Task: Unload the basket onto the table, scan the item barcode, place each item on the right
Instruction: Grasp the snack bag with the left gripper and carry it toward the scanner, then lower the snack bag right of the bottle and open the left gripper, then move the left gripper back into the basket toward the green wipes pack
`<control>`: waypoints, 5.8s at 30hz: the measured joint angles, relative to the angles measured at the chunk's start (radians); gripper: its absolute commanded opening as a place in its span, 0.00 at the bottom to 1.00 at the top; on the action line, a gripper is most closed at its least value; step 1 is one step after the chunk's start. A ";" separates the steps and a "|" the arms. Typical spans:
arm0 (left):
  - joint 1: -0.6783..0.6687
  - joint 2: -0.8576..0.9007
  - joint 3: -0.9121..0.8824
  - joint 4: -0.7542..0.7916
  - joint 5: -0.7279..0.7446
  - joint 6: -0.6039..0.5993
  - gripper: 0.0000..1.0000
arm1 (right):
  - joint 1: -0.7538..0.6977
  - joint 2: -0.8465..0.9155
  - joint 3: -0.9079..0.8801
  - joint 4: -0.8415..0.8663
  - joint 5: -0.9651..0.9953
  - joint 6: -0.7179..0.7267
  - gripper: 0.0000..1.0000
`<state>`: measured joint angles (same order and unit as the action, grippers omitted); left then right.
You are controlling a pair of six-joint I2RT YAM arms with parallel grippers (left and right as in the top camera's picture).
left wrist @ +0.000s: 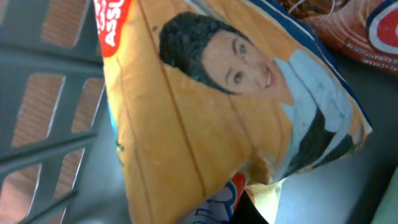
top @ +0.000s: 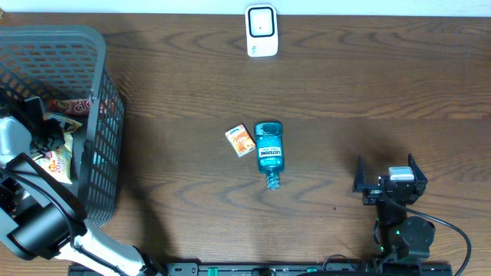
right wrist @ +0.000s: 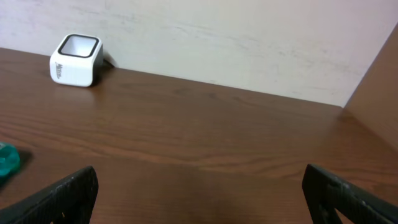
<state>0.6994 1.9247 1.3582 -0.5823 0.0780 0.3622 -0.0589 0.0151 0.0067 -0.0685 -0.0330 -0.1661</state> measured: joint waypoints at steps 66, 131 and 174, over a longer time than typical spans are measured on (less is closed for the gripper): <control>-1.384 0.107 -0.011 0.562 0.515 -0.733 0.79 | 0.002 0.000 0.000 0.000 0.002 0.000 0.99; -1.141 -0.433 -0.007 0.499 0.438 -0.588 0.99 | 0.002 0.000 0.000 0.000 0.002 0.000 0.99; -0.157 -0.226 0.009 -0.310 0.058 -1.076 0.99 | 0.002 0.000 0.000 0.000 0.002 0.000 0.99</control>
<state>0.5426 1.6989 1.3674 -0.8925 0.1356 -0.7139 -0.0574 0.0151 0.0067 -0.0689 -0.0307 -0.1661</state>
